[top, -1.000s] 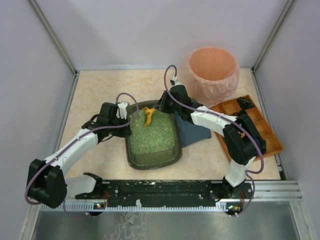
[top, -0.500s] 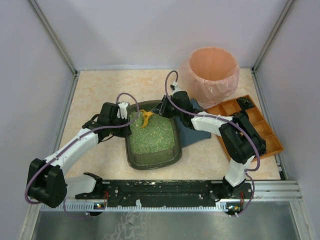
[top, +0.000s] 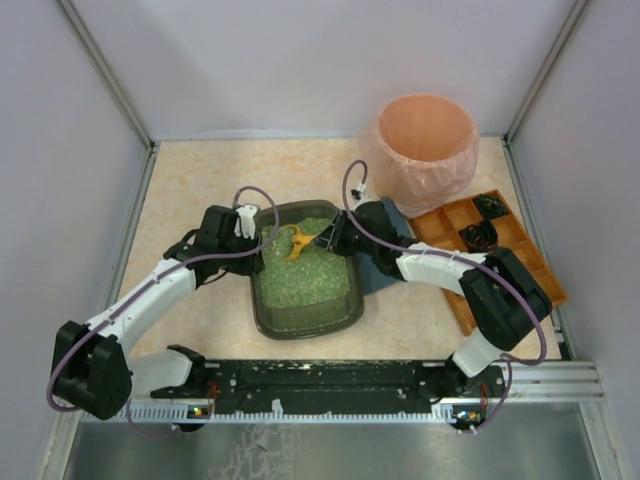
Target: Clean the litter box
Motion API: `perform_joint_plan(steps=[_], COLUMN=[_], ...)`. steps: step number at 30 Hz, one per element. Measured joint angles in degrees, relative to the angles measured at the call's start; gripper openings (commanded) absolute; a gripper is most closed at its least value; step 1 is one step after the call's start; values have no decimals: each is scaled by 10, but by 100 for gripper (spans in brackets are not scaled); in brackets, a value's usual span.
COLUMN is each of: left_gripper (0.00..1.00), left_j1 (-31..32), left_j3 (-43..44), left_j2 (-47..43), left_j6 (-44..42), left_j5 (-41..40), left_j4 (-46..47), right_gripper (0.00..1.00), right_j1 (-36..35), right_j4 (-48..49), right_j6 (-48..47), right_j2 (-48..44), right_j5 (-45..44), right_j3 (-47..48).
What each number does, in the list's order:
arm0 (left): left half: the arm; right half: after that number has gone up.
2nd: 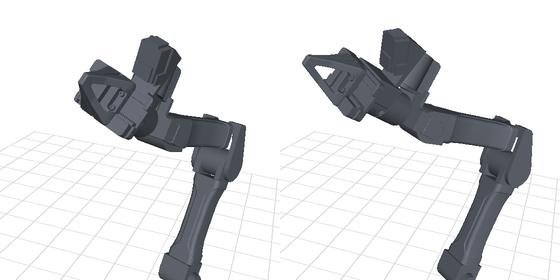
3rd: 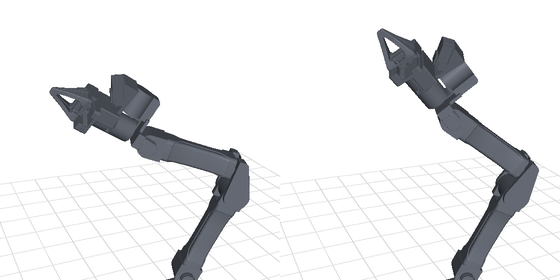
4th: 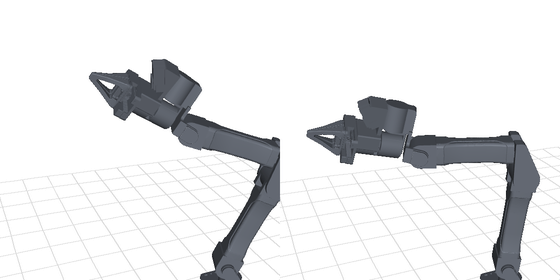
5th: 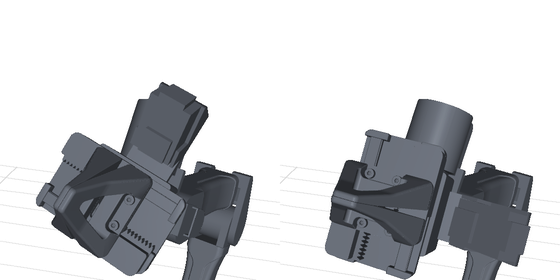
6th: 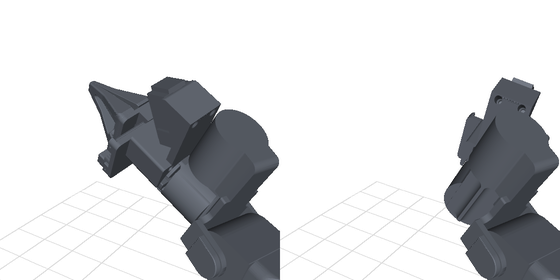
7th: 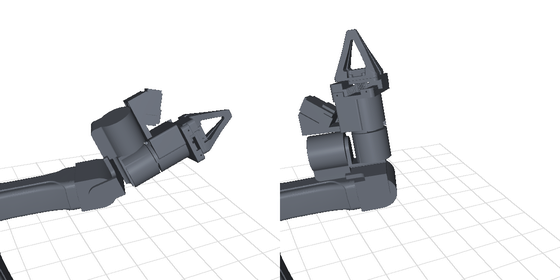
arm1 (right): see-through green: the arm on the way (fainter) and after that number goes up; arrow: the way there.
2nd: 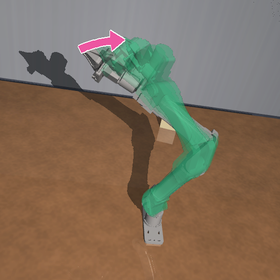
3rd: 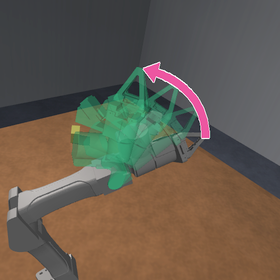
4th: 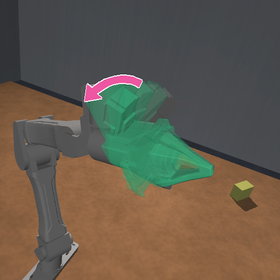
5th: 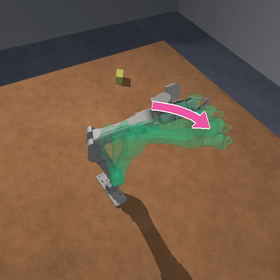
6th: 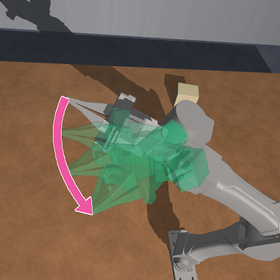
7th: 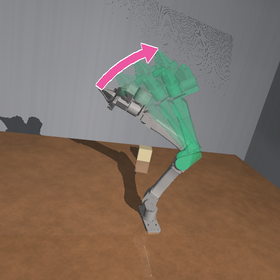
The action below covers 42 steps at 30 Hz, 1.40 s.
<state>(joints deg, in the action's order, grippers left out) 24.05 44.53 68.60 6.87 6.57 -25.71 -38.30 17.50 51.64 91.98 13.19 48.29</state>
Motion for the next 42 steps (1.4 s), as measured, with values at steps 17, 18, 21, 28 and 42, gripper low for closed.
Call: perform_joint_plan(steps=[17,18,21,28,42], left_gripper=[48,48,49,49,49], left_j1=[3,3,3,3,3], left_j3=[-4,-5,-6,-9,-11], left_j2=[-86,-91,-101,-106,-108], left_j6=[2,3,4,6,6], left_j5=[-33,-36,-43,-51,-57], left_j4=[7,8,13,14,17], right_gripper=[0,0,0,0,0], right_j1=[22,26,36,80,139], right_j4=[28,30,47,149,330], right_j6=[57,62,76,147,242], right_j2=[-148,-158,-185,-235,-258], right_j5=[-10,-9,-3,50,155], right_j3=[-139,-148,-177,-264,-348])
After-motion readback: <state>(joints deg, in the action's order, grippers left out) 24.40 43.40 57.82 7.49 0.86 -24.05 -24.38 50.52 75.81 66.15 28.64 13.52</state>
